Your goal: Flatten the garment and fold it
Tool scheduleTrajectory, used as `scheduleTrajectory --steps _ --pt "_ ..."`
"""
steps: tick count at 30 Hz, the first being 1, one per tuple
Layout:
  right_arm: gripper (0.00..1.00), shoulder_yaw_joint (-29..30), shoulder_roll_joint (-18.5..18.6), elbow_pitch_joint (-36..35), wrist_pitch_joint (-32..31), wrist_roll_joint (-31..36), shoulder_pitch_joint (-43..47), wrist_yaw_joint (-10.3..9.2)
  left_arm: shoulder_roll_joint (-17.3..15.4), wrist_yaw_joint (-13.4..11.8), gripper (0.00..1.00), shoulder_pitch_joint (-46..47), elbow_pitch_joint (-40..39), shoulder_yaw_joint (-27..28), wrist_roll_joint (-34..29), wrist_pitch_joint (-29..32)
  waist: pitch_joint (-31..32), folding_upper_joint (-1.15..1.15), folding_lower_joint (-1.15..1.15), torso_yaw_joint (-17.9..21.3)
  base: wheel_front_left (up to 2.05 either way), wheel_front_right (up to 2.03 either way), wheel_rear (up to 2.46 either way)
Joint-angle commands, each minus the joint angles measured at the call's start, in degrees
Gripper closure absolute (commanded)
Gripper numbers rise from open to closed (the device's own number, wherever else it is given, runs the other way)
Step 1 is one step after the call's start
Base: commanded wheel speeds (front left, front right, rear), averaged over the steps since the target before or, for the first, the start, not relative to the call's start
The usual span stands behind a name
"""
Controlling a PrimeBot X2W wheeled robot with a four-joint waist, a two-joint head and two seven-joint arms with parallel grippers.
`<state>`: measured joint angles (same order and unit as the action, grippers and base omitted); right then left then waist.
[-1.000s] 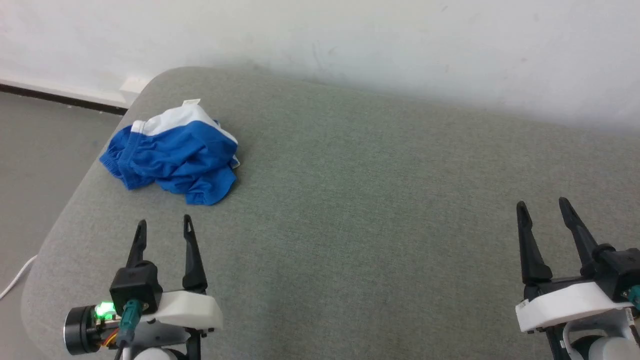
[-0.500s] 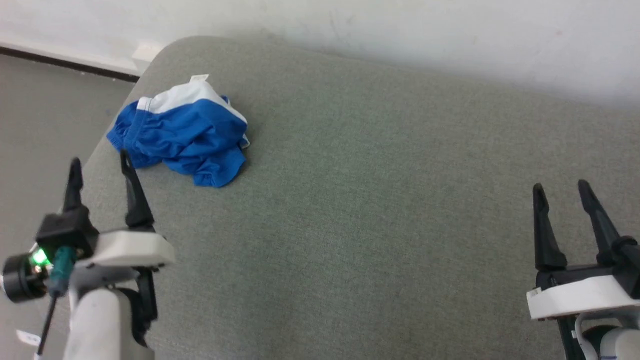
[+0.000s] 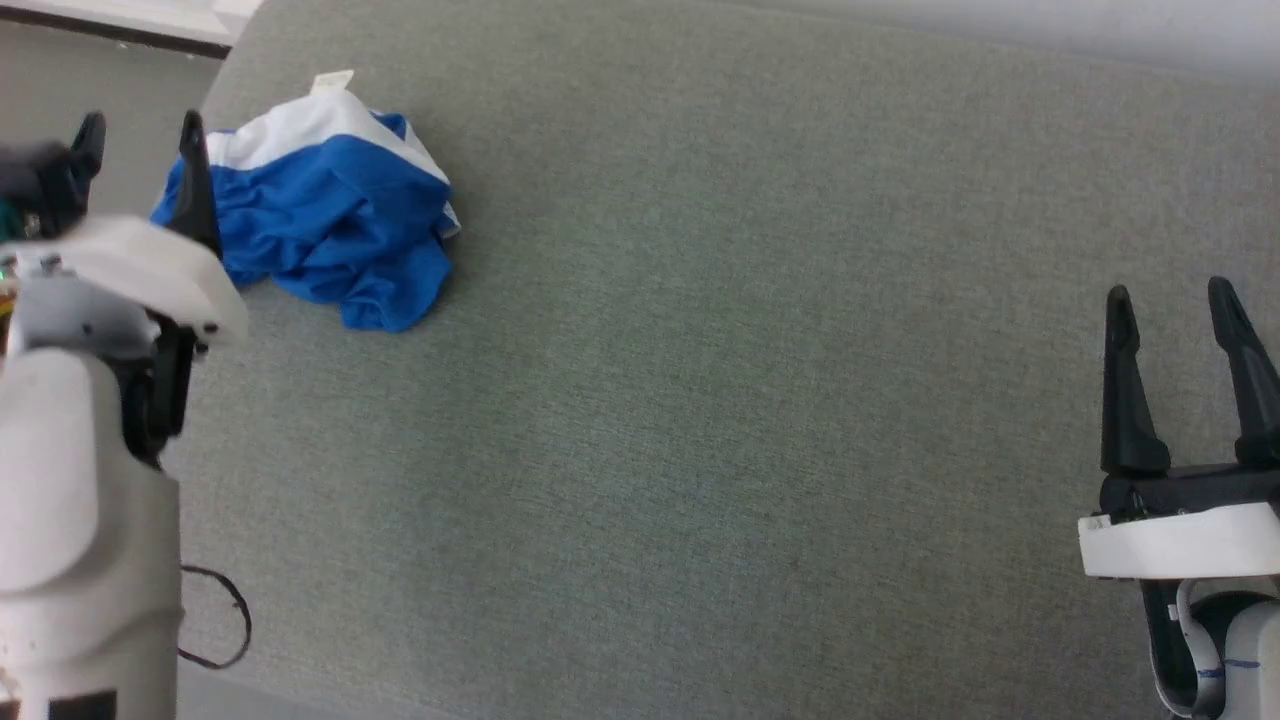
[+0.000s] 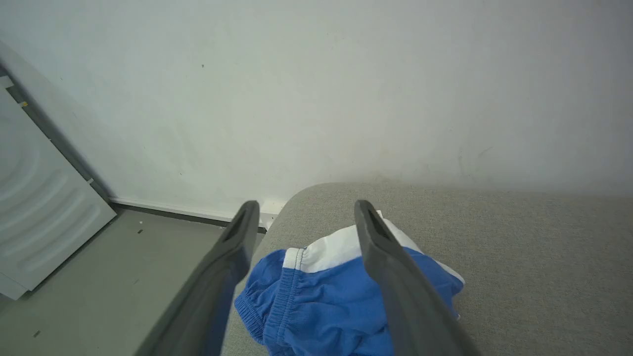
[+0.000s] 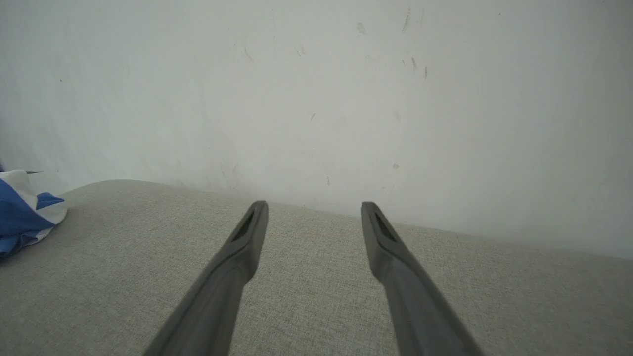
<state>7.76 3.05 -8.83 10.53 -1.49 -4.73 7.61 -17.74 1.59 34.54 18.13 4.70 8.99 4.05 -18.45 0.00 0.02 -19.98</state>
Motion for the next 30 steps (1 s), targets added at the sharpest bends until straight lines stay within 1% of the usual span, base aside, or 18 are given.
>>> scheduleTrajectory --steps 1,4,7,13,18,19,21,24,27,28,29,30 --pt "0.00 0.5 -0.1 -0.8 0.6 0.3 -1.3 -0.09 -1.0 1.3 0.00 3.3 1.8 -0.7 1.1 2.7 -3.0 0.00 -0.02 1.1 0.00 0.00 0.00" --pt "0.00 0.5 -0.1 -1.3 1.0 0.6 -2.4 -0.09 -2.7 3.0 0.00 7.2 5.3 -2.7 2.3 9.2 -4.9 0.00 -0.02 1.7 0.00 0.00 0.00" --pt "0.00 0.4 0.2 -1.8 1.3 0.7 -3.6 -0.09 -4.4 4.0 0.00 10.8 8.8 -4.8 4.2 15.4 -6.8 0.00 -0.02 2.3 0.00 0.00 0.00" --pt "0.00 -0.1 0.7 -2.8 2.0 0.8 -5.5 -0.10 -6.8 4.6 0.00 15.9 15.1 -8.8 9.8 27.4 -10.5 0.00 -0.02 3.4 0.00 0.00 0.00" --pt "0.00 -0.6 0.9 -3.3 2.6 0.8 -7.0 -0.10 -8.9 5.0 0.00 17.7 19.0 -12.6 14.3 36.3 -13.2 0.00 -0.02 4.2 0.00 0.00 0.00" --pt "0.00 -0.6 0.9 -3.3 2.6 0.8 -7.0 -0.10 -8.9 5.0 0.00 17.7 19.0 -12.6 14.3 36.3 -13.2 0.00 -0.02 4.2 0.00 0.00 0.00" --pt "0.00 -0.7 0.9 -3.4 2.9 0.8 -7.4 -0.11 -9.2 5.1 0.00 17.7 20.6 -13.5 15.9 38.9 -13.9 0.00 -0.02 4.4 0.00 0.00 0.00" --pt "0.00 -0.6 0.8 -3.6 3.2 0.7 -7.8 -0.11 -9.6 5.3 0.00 17.4 22.5 -15.3 16.7 41.7 -14.6 0.00 -0.02 4.3 0.00 0.00 0.00" --pt "0.00 -0.8 0.8 -3.5 3.6 0.8 -8.3 -0.11 -9.0 5.4 0.00 17.5 24.5 -16.5 17.8 42.2 -15.0 0.00 -0.02 4.0 0.00 0.00 0.00" --pt "0.00 -0.8 0.8 -3.5 3.7 0.8 -8.4 -0.11 -8.9 5.5 0.67 17.7 25.1 -17.0 18.1 42.3 -15.0 0.00 -0.02 3.9 0.00 0.00 0.00" --pt "0.00 -0.9 0.8 -3.5 3.8 0.7 -8.5 -0.11 -9.2 5.6 1.00 18.1 25.7 -17.6 18.3 42.4 -14.8 0.00 -0.02 3.7 0.00 0.00 0.00" --pt "0.00 -0.9 0.7 -3.5 4.0 0.7 -8.5 -0.12 -9.8 5.6 1.00 18.7 25.9 -18.3 18.1 41.9 -14.4 0.00 -0.02 3.6 0.00 0.00 0.00"
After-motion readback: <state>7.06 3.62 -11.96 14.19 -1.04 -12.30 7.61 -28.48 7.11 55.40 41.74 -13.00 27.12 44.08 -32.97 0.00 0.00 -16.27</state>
